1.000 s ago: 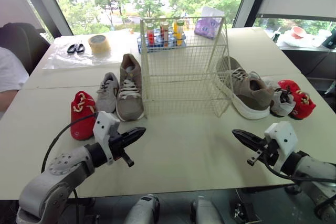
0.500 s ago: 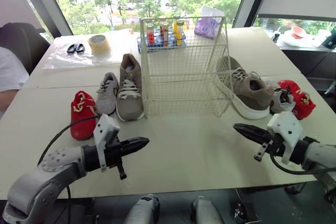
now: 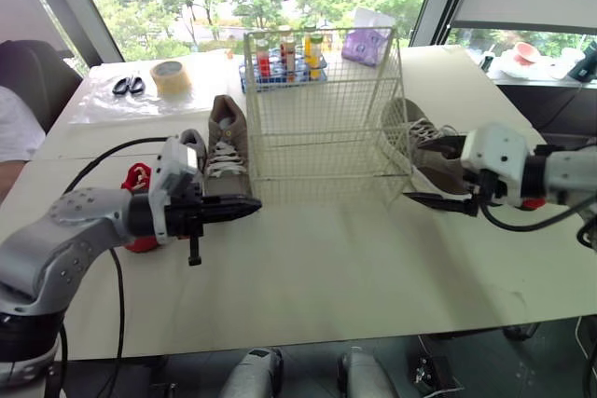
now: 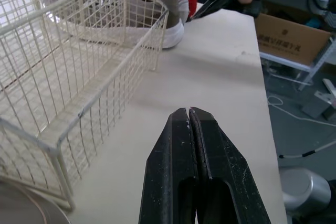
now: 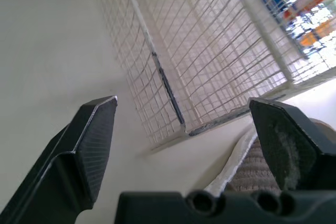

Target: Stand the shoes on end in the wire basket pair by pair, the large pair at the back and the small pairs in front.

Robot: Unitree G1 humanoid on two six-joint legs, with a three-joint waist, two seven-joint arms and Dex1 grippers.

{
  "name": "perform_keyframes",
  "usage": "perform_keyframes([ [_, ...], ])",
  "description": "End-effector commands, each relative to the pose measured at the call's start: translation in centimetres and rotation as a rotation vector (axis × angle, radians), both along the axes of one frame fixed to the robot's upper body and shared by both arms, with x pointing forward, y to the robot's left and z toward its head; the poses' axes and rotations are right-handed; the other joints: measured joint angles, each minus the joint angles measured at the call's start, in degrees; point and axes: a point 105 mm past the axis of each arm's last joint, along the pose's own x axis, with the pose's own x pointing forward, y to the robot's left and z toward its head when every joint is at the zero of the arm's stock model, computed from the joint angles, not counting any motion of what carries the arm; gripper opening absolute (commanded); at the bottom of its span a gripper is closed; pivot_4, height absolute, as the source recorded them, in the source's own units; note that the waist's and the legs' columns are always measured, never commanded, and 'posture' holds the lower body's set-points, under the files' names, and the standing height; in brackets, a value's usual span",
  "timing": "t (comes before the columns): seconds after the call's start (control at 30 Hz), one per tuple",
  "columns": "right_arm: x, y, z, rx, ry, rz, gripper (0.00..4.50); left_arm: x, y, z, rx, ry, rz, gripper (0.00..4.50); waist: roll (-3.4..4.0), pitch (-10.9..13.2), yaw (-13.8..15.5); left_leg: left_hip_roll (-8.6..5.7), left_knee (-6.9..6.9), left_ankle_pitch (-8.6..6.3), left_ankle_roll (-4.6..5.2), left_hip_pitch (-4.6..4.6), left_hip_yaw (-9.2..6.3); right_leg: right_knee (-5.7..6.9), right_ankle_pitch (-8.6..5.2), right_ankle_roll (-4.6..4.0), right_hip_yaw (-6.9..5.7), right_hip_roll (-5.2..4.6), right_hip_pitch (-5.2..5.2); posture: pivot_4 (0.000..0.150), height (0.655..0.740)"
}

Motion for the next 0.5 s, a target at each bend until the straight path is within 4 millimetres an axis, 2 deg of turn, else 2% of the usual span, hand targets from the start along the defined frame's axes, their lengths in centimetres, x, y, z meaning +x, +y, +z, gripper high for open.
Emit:
perform_keyframes([
  [0.03,1.4,1.2,-0.1,-0.059,-0.012,0.063,4.45,0.3,-0.4,0.4,0.019,-0.050,-0.012,0.00,-0.01,0.01,-0.61,0.00,-0.01,0.05,-0.08,-0.06,0.02,0.01,0.00,0.01,0.02,0.00,-0.08,0.150,0.7400],
  [0.3,3.4,3.2,-1.9,-0.119,0.030,0.145,4.45,0.4,-1.1,0.3,0.027,-0.071,-0.003,0.00,-0.02,0.01,-0.80,-0.01,0.07,0.08,-0.14,-0.10,0.11,0.10,0.09,0.06,0.12,0.00,-0.16,0.150,0.7400],
  [0.4,3.5,3.4,-2.2,-0.146,0.039,0.165,3.60,0.3,-1.2,0.3,0.028,-0.079,0.009,0.00,-0.03,0.01,-0.57,-0.02,0.09,0.11,-0.19,-0.10,0.09,0.10,0.15,0.08,0.12,0.01,-0.16,0.150,0.7400],
  [0.5,3.7,3.7,-2.3,-0.163,0.034,0.184,2.07,0.4,-1.3,0.5,0.026,-0.087,0.024,0.00,-0.03,0.01,-0.68,-0.02,0.09,0.11,-0.19,-0.11,0.09,0.10,0.16,0.09,0.14,0.01,-0.16,0.150,0.7400],
])
